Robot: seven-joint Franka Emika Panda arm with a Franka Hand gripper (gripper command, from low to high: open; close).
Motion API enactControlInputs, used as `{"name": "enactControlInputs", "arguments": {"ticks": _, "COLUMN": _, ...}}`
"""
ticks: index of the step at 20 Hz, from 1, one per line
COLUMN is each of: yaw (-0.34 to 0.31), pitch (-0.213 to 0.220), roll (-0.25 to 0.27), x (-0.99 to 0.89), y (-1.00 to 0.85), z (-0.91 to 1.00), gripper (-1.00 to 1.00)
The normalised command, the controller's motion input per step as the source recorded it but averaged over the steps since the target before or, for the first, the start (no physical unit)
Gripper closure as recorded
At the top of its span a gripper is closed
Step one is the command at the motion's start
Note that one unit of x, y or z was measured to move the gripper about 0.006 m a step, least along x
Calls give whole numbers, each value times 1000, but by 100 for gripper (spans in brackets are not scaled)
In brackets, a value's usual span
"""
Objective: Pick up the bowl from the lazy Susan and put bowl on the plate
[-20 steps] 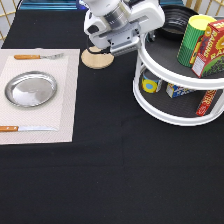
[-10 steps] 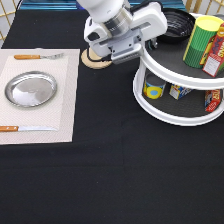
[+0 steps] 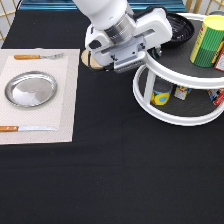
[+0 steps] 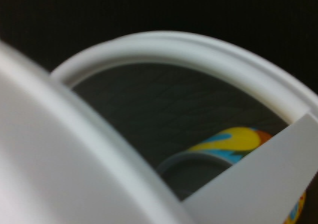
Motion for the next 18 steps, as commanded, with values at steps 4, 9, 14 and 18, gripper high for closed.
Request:
{"name": "enactControlInputs", "arguments": {"ticks": 4, "yaw": 114, "pitch": 0, "roll": 0, "x": 541, "y": -120, "z": 228, "gripper": -100}}
{"name": "enactControlInputs", "arguments": {"ticks": 9, "yaw": 95, "pitch": -1, "roll": -22, "x": 124, "y": -125, "z": 777, "gripper": -100}}
{"name": "enactControlInputs", "arguments": {"ticks": 14, "yaw": 52, "pitch": -93, "roll": -108, "x": -496, "y": 14, "z": 1000, "gripper": -100}}
{"name": "enactControlInputs", "arguments": {"ticks": 18, "yaw": 24, "pitch": -158, "roll": -182, "x": -814, "y": 231, "z": 980, "gripper": -100}}
